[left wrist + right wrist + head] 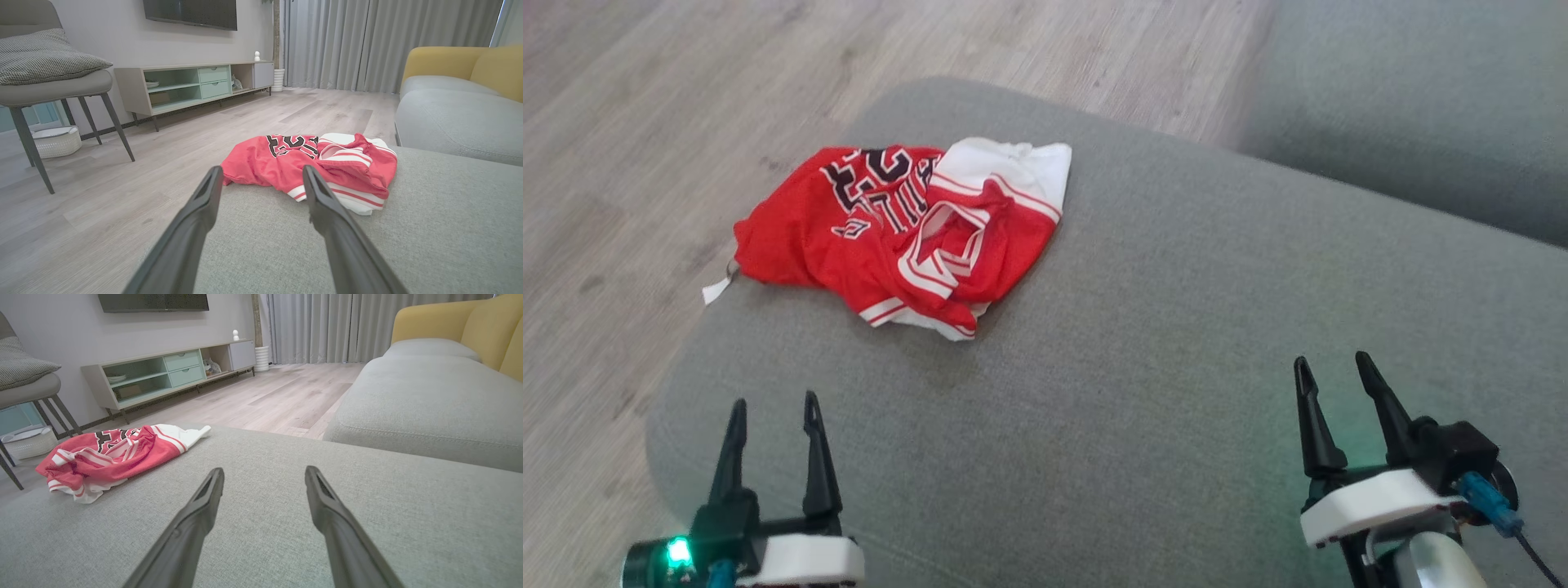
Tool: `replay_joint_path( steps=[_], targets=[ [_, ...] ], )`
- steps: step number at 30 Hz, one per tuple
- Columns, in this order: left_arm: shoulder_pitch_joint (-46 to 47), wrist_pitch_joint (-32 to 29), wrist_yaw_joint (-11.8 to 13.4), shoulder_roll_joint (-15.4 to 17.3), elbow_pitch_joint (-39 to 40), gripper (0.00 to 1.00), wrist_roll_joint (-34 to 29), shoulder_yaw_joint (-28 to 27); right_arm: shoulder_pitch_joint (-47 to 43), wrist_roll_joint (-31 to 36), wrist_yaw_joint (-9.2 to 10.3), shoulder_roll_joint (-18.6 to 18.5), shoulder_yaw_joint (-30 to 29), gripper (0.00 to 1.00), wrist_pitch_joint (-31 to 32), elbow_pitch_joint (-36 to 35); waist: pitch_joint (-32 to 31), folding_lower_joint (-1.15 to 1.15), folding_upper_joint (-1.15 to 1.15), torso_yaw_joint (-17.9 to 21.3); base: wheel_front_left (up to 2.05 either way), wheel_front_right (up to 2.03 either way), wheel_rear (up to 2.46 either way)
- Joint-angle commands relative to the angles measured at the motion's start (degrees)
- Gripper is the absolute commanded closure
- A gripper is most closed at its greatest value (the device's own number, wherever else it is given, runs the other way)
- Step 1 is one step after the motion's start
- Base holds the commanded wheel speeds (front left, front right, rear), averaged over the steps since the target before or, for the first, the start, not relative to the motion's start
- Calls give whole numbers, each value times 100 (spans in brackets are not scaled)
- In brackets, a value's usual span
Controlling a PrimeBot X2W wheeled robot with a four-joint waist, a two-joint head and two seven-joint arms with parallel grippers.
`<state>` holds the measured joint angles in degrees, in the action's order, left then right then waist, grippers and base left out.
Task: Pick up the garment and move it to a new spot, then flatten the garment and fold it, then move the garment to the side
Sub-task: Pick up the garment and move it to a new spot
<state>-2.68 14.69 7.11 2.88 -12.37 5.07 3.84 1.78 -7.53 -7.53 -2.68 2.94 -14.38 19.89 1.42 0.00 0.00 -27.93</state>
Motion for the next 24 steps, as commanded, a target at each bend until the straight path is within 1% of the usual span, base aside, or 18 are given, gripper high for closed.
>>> replay_joint_path(
  steps=[1, 4, 7, 10, 13, 16, 19, 24],
  targets=[
    [273, 31, 49, -1, 237, 0, 24, -200, 257, 45, 4, -65, 105, 0, -62, -192, 103, 0, 0, -39, 0, 0, 0],
    [487, 31, 4, -1, 303, 0, -17, -304, 310, 97, 4, -163, 117, 0, -62, -226, 295, 0, 0, -18, 0, 0, 0],
    [858, 31, -60, 2, 382, 0, -53, -472, 445, 150, 4, -328, 116, 0, -62, -314, 652, 0, 0, 58, 0, 0, 0],
    [1367, 31, -175, 6, 395, 0, -99, -552, 647, 220, 4, -572, 105, 0, -62, -432, 1125, 0, 0, 128, 0, 0, 0],
    [1990, 31, -342, 5, 156, 0, -133, -493, 799, 286, 4, -881, 73, 0, -62, -553, 1593, 0, 0, 126, 0, 0, 0],
    [2615, 31, -417, 3, -331, 0, -105, -418, 892, 335, 4, -1187, 81, 0, -62, -622, 1953, 0, 0, 132, 0, 0, 0],
    [3156, 31, -358, 2, -1187, 0, -18, -331, 1009, 341, 4, -1456, 110, 0, -62, -674, 2227, 0, 0, 172, 0, 0, 0],
    [3851, 31, -346, 1, -2574, 0, 392, -110, 1166, 327, 4, -1708, 158, 0, -62, -777, 2526, 0, 0, 318, 0, 0, 0]
  ],
)
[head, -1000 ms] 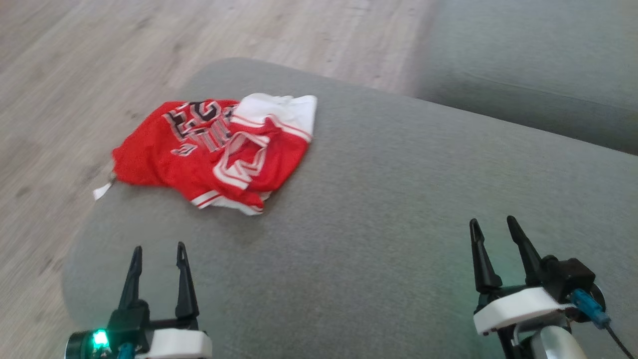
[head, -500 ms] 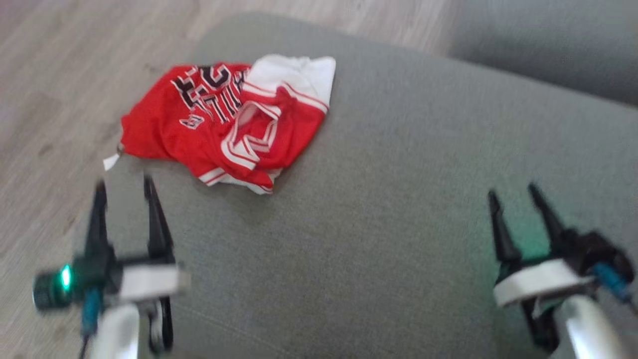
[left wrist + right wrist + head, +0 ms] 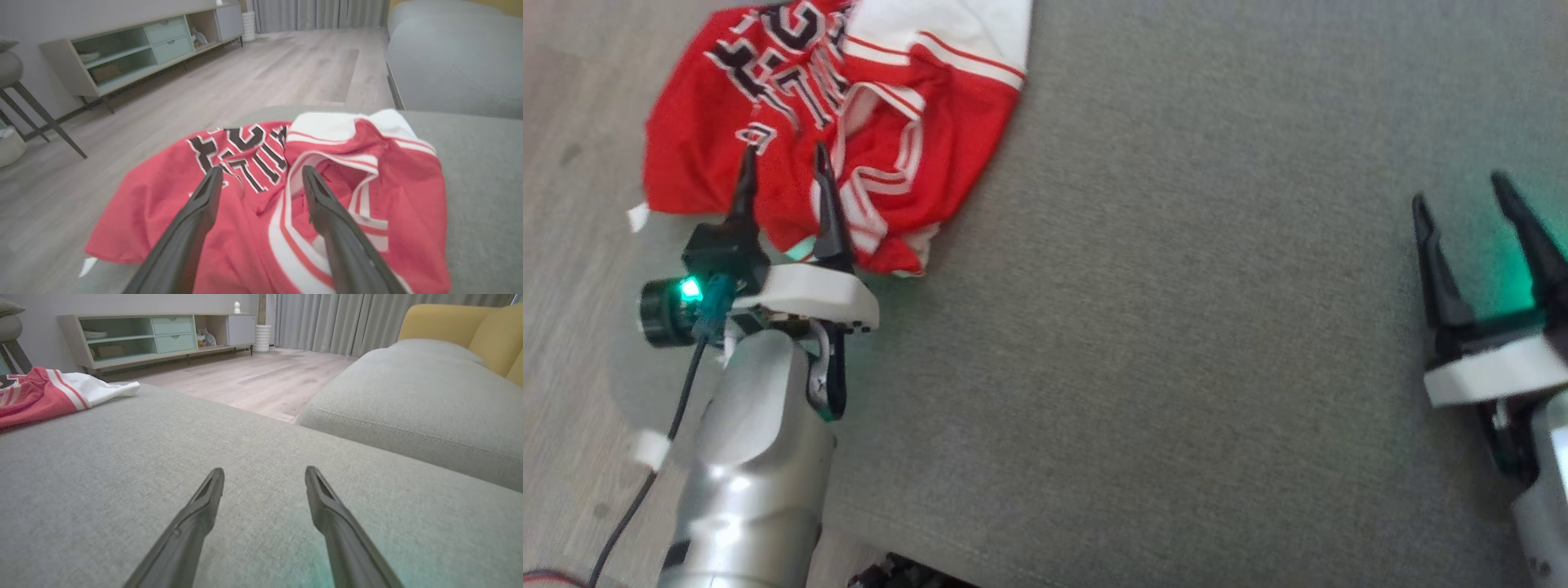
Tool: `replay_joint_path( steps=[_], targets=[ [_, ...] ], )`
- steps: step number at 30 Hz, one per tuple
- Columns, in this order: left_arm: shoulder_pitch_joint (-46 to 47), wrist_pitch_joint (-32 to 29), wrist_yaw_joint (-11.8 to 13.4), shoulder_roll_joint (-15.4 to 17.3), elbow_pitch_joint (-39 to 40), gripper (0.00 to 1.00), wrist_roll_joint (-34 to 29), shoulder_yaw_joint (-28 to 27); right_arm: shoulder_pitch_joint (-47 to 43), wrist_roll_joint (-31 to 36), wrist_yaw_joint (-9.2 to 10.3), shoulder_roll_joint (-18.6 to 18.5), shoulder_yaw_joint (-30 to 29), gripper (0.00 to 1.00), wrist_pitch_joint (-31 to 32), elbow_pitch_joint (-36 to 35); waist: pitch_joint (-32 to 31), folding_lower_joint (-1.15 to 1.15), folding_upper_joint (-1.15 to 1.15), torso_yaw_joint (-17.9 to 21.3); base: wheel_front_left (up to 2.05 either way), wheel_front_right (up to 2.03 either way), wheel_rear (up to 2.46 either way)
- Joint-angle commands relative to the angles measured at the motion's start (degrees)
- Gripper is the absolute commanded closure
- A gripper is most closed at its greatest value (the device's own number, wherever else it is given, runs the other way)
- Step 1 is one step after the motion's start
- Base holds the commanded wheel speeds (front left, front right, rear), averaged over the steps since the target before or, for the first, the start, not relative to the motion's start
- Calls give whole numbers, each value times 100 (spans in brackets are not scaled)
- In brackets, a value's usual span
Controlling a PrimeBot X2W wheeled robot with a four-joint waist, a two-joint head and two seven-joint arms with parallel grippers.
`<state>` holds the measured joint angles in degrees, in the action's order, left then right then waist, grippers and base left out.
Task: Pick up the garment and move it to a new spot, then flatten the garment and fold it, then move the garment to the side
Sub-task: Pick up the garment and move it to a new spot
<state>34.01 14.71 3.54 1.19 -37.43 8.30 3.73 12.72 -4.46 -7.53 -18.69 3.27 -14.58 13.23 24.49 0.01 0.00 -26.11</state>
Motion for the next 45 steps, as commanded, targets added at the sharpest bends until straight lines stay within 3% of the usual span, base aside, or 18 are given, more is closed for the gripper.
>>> replay_joint_path(
  steps=[1, 8, 9, 10, 11, 12, 19, 25, 30, 34, 39, 45],
  targets=[
    [266, 29, -18, 170, -341, 0, 176, -42, 103, 18, 4, -130, 130, 0, -41, -129, 266, -1, 0, 173, 0, 0, 0],
    [717, 18, -218, 169, -1693, 0, 656, 389, 194, 45, 4, -174, 79, 0, -41, -183, 490, -1, 0, 324, 0, 0, 0],
    [784, 20, -214, 169, -1815, 34, 705, 429, 201, 50, 4, -167, 71, 0, -41, -188, 512, -1, 0, 337, 0, 0, 0],
    [845, 22, -192, 169, -1912, 75, 739, 460, 211, 55, 4, -156, 64, 0, -41, -191, 530, -1, 0, 351, 0, 0, 0],
    [845, 22, -192, 169, -1912, 75, 739, 460, 211, 55, 4, -156, 64, 0, -41, -191, 530, -1, 0, 351, 0, 0, 0],
    [896, 24, -176, 169, -1986, 100, 770, 489, 219, 60, 4, -141, 55, 0, -41, -189, 538, -1, 0, 361, 0, 0, 0],
    [950, 28, 65, 334, -1203, 100, 480, 451, 315, 64, 4, 134, 71, 0, -41, -150, 299, -1, 0, 548, 0, 0, 0],
    [974, 28, 24, 691, -35, 100, 103, 445, 352, -5, 4, 619, 94, 0, -41, -107, -344, -1, 0, 1007, 0, 0, 0],
    [1071, 29, -90, 1049, 903, 100, -160, 536, 241, -65, 4, 1083, 52, 0, -41, -157, -929, -1, 0, 1651, 0, 0, 0],
    [1131, -217, -184, 1290, 1883, 100, -274, 641, 37, -80, 4, 1376, -6, 0, -41, -295, -1284, -1, 0, 2434, 0, 0, 0],
    [1059, -843, -377, 1338, 2817, 100, -221, 849, -84, -270, 4, 1553, 23, 0, -41, -548, -1450, -1, 0, 3324, 0, 0, 0],
    [1063, -1234, -440, 1135, 3124, 100, -177, 1143, -96, -546, 4, 1578, 135, 0, -41, -709, -1275, -1, 0, 3827, 0, 0, 0]
  ],
)
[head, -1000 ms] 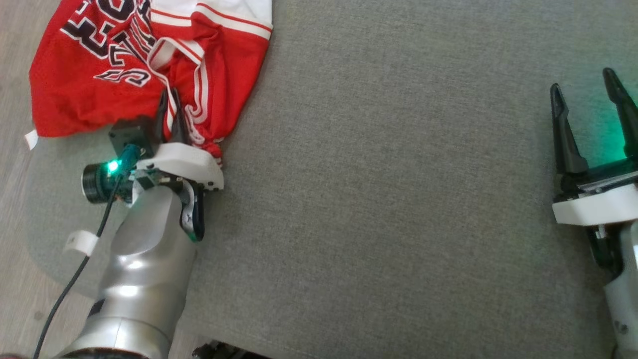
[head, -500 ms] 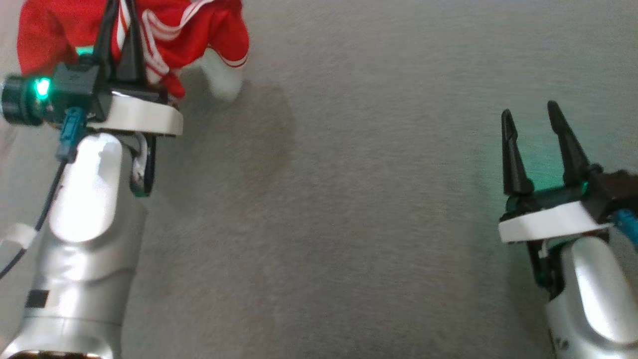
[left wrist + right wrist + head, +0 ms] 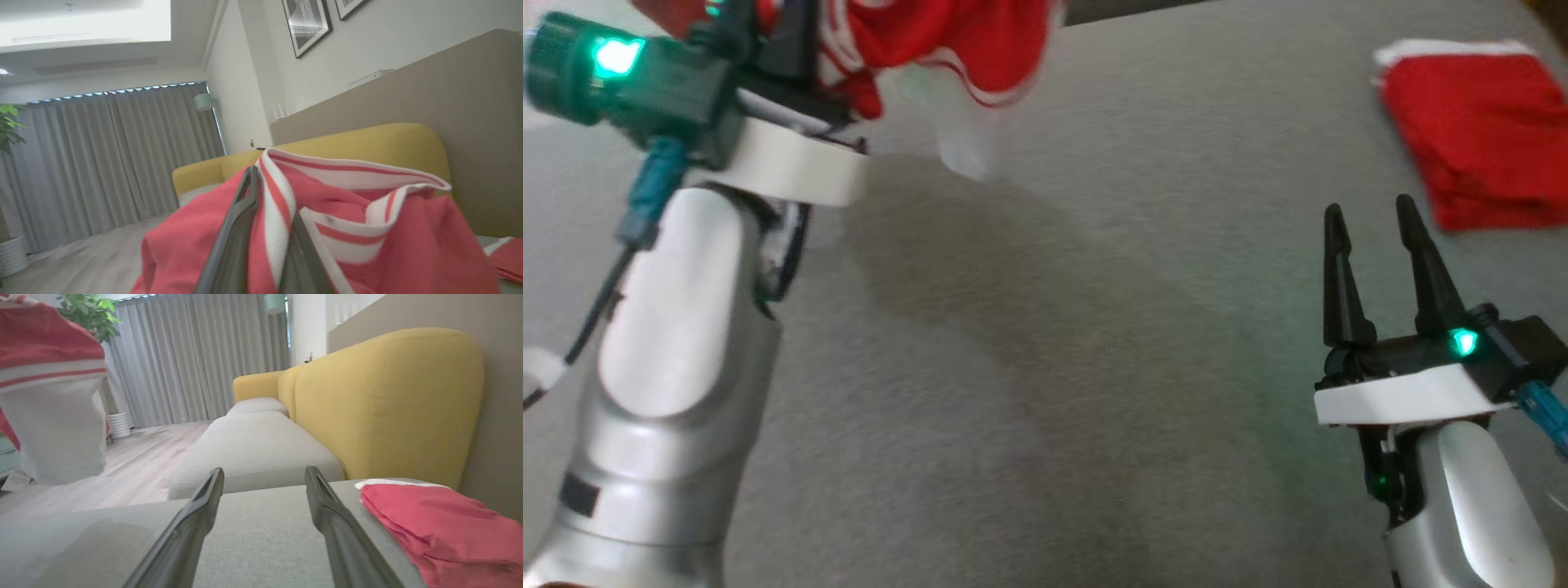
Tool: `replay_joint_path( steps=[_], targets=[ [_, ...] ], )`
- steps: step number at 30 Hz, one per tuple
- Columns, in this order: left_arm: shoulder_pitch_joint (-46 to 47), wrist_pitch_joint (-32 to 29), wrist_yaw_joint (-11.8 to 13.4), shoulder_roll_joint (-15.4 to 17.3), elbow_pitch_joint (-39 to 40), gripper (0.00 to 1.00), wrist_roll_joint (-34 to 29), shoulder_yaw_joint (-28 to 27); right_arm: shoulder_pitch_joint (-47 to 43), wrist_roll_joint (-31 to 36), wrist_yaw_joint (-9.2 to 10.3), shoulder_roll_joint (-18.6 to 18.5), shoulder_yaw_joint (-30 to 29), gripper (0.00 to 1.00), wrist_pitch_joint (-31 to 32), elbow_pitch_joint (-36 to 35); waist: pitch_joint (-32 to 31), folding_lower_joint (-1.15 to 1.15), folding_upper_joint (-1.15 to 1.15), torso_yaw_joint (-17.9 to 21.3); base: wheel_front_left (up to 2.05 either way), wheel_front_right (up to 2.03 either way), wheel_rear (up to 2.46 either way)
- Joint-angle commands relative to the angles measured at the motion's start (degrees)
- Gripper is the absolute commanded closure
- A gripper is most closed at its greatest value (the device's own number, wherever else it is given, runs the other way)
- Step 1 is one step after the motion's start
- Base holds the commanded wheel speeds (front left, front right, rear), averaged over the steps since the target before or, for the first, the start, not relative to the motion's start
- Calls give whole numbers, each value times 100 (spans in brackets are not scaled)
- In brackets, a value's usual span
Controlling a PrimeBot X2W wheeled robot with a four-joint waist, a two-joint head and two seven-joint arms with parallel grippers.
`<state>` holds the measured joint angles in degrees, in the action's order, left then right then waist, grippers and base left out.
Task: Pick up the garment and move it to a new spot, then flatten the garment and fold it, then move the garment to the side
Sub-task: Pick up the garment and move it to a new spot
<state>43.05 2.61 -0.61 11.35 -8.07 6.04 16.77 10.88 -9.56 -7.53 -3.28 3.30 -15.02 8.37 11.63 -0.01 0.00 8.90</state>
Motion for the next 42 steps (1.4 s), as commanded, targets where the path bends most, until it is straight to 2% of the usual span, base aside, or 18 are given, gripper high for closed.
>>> replay_joint_path(
  steps=[1, 6, 9, 12, 13, 15, 19, 24, 31, 38, 42],
  targets=[
    [119, -50, -47, 50, 128, 100, 109, -116, 92, -88, 4, 38, 139, 0, 3, -244, 58, 1, 0, 370, 0, 0, 0],
    [-277, 118, -176, -213, -595, 100, 311, 138, 140, -220, 4, 39, 195, 0, 3, -300, 361, 1, 0, 475, 0, 0, 0],
    [-466, 364, -198, -299, -1011, 100, 266, 301, 178, -230, 4, 39, 218, 0, 3, -295, 507, 1, 0, 456, 0, 0, 0],
    [-713, 776, -221, -447, -1782, 100, 210, 535, 225, -222, 4, 39, 308, 0, 3, -249, 677, 1, 0, 384, 0, 0, 0],
    [-772, 889, -243, -494, -2056, 72, 211, 603, 236, -202, 4, 39, 331, 0, 3, -226, 702, 1, 0, 357, 0, 0, 0],
    [-840, 1095, -188, -568, -2511, 0, 136, 715, 237, -171, 4, 39, 348, 0, 3, -156, 706, 1, 0, 286, 0, 0, 0],
    [-1048, 1231, 26, -725, -2749, 0, 136, 782, 136, -46, 4, 40, 272, 0, 3, -59, 512, 1, 0, 58, 0, 0, 0],
    [-1827, 1237, 324, -804, -1854, 0, 290, 529, -182, 146, 4, 40, 93, 0, 3, 14, 16, 1, 0, -371, 0, 0, 0],
    [-3153, 1238, 556, -828, -654, 0, 346, -102, -694, 122, 4, 40, -13, 0, 3, 121, -762, 1, 0, -867, 0, 0, 0],
    [-4215, 1238, 796, -838, 286, 0, 84, -671, -1092, 22, 4, 40, 122, 0, 2, 128, -1206, 1, 0, -1069, 0, 0, 0],
    [-4621, 1238, 886, -844, 453, 0, 112, -883, -1270, 68, 4, 40, 148, 0, 2, 152, -1369, 1, 0, -1160, 0, 0, 0]
  ],
)
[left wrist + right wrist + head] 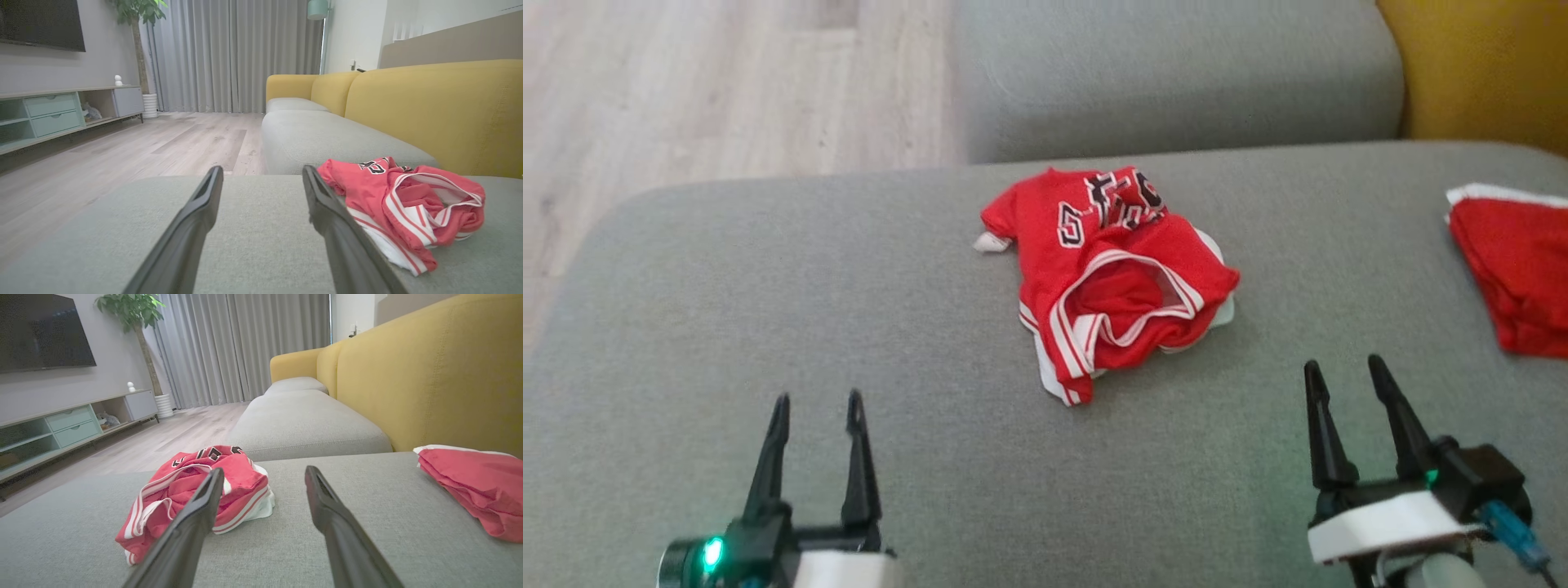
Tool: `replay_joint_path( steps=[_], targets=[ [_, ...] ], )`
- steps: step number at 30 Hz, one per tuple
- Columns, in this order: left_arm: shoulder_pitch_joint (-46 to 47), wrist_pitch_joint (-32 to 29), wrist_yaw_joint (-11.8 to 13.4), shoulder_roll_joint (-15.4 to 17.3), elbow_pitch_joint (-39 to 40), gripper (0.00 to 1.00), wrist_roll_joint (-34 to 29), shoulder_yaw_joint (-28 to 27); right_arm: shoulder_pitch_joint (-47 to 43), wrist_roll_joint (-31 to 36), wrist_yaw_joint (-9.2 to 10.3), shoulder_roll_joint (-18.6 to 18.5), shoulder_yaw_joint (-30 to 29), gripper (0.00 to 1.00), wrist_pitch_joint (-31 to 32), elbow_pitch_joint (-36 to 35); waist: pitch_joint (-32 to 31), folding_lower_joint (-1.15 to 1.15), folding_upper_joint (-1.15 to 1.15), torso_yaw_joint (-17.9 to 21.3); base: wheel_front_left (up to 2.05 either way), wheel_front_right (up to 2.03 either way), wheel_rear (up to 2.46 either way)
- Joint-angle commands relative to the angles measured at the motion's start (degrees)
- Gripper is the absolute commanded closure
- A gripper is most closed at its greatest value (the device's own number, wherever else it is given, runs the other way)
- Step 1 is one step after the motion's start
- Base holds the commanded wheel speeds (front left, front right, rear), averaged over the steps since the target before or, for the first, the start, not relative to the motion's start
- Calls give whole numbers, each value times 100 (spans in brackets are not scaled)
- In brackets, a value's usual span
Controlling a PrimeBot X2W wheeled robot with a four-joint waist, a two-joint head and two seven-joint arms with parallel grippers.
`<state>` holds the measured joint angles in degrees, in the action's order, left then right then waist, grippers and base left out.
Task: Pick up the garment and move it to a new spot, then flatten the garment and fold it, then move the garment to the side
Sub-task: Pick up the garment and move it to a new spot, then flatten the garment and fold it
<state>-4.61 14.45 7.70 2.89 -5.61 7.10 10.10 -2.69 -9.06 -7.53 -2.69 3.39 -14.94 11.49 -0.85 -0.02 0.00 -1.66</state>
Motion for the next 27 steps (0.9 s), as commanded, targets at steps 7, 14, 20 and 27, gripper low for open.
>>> replay_joint_path(
  steps=[7, 14, 20, 27],
  targets=[
    [-73, 54, 6, 0, 189, 0, -8, -277, -145, 55, 4, -19, 184, 0, -6, -111, -296, 2, 0, -241, 0, 0, 0],
    [-91, 54, -74, -1, 159, 0, -101, -281, -179, 75, 4, -19, 184, 0, -6, -45, -357, 2, 0, -261, 0, 0, 0],
    [-119, 54, -137, -1, 115, 0, -166, -270, -187, 79, 4, -19, 184, 0, -6, -49, -389, 2, 0, -241, 0, 0, 0],
    [-125, 54, -176, -1, 79, 0, -183, -280, -180, 76, 4, -19, 193, 0, -6, -68, -391, 2, 0, -215, 0, 0, 0]
  ],
)
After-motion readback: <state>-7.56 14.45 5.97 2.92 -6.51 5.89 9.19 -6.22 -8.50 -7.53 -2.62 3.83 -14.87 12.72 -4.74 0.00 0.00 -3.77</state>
